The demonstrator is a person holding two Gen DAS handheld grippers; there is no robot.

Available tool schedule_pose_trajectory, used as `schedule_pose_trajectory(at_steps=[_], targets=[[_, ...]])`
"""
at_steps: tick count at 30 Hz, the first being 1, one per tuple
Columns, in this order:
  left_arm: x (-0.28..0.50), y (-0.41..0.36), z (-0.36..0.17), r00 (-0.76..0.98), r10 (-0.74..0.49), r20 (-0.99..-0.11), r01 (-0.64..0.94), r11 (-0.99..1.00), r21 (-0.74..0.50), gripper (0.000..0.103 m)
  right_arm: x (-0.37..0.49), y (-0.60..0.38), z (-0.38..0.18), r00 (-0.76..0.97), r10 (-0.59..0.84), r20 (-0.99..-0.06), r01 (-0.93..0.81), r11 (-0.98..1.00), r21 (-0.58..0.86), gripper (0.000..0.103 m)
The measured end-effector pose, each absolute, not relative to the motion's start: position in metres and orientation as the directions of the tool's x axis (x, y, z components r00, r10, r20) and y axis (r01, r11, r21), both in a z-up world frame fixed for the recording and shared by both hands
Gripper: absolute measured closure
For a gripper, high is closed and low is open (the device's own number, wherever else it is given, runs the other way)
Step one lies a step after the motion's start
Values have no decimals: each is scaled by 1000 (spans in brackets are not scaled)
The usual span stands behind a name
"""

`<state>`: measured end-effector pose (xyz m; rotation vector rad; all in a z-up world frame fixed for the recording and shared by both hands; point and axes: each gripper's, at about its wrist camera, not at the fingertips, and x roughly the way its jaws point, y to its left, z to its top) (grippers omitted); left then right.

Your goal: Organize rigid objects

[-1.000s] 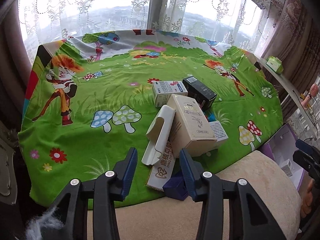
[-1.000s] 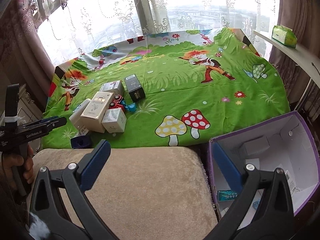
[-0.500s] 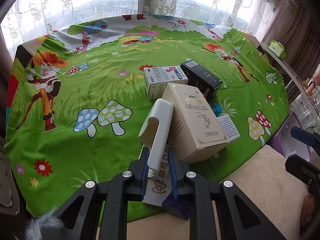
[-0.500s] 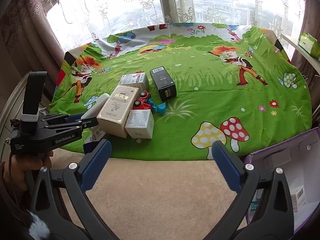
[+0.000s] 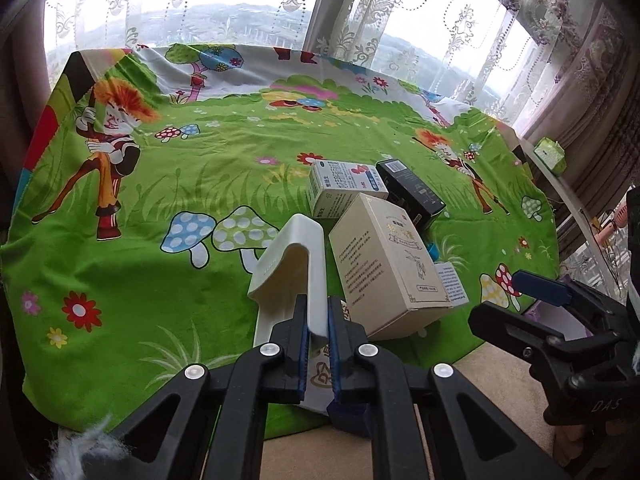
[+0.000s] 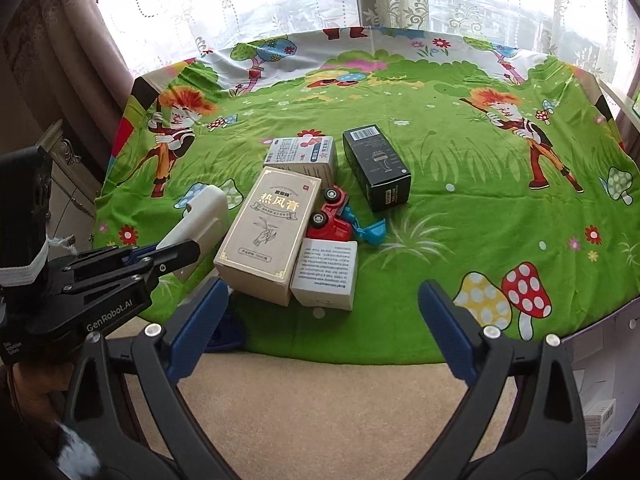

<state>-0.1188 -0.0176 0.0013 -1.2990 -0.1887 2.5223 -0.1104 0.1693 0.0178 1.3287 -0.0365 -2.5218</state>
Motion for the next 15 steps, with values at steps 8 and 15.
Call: schedule_pose_trajectory(at_steps=[8, 15], targets=[[-104, -38, 11, -651, 269, -710, -113, -959, -259, 94, -127, 150, 14, -510, -279, -814, 237, -955, 179, 6], [-100, -43, 13, -675, 259, -691, -99, -960, -263, 94, -139, 127, 8, -498, -237, -834, 240, -962, 131, 10]])
